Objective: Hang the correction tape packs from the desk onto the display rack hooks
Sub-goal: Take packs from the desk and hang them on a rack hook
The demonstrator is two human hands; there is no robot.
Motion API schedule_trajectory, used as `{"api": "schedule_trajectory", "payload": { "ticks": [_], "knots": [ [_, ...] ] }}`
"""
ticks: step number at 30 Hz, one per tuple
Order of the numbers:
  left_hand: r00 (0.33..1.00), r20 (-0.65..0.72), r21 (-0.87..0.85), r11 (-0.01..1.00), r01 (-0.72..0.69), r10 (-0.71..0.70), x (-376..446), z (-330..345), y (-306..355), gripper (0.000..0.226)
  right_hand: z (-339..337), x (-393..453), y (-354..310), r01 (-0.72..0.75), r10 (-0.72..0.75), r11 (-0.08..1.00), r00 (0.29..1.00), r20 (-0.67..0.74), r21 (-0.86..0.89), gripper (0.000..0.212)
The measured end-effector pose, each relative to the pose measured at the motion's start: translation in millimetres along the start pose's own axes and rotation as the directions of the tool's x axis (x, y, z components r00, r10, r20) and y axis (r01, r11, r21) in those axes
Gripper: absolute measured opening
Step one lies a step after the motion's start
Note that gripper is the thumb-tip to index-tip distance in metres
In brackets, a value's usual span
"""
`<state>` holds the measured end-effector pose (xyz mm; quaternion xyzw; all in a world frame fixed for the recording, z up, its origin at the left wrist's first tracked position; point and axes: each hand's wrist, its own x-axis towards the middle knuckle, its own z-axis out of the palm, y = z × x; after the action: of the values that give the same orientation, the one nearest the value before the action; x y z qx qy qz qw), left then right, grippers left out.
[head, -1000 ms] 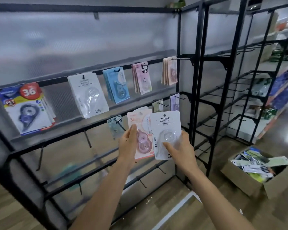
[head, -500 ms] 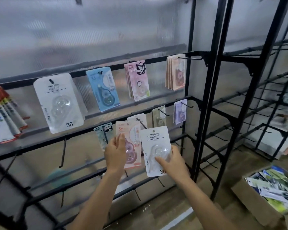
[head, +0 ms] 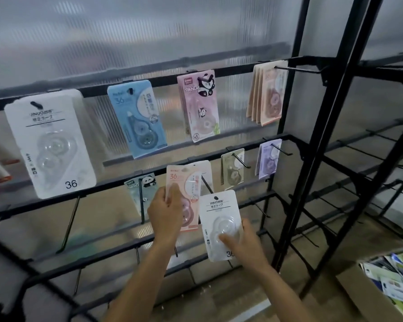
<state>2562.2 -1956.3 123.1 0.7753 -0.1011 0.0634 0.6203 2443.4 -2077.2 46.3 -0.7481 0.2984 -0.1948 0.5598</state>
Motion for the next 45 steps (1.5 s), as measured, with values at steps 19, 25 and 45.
{"api": "schedule_trajectory", "payload": {
  "ticks": [19,25,45],
  "knots": [
    [0.976,-0.219,0.120,0.993,0.019,0.007,19.6,19.1,7.9,0.018,54.1,154.5,-22.5,0.091,0.020,0.893,0.970,0.241,-0.441,0.041],
    [0.986,-0.157,0.086,0.996,-0.034,0.047,18.8,33.4,20.4,0.015,47.7,152.9,-24.0,0.067,0.032,0.917,0.971,0.238,-0.394,0.054],
    [0.950,-0.123,-0.208,0.928,-0.309,0.288,-0.5,153.3,140.8,0.021,-129.4,119.8,-147.3,0.457,-0.517,0.766,0.856,0.011,0.451,0.031]
  ]
}}
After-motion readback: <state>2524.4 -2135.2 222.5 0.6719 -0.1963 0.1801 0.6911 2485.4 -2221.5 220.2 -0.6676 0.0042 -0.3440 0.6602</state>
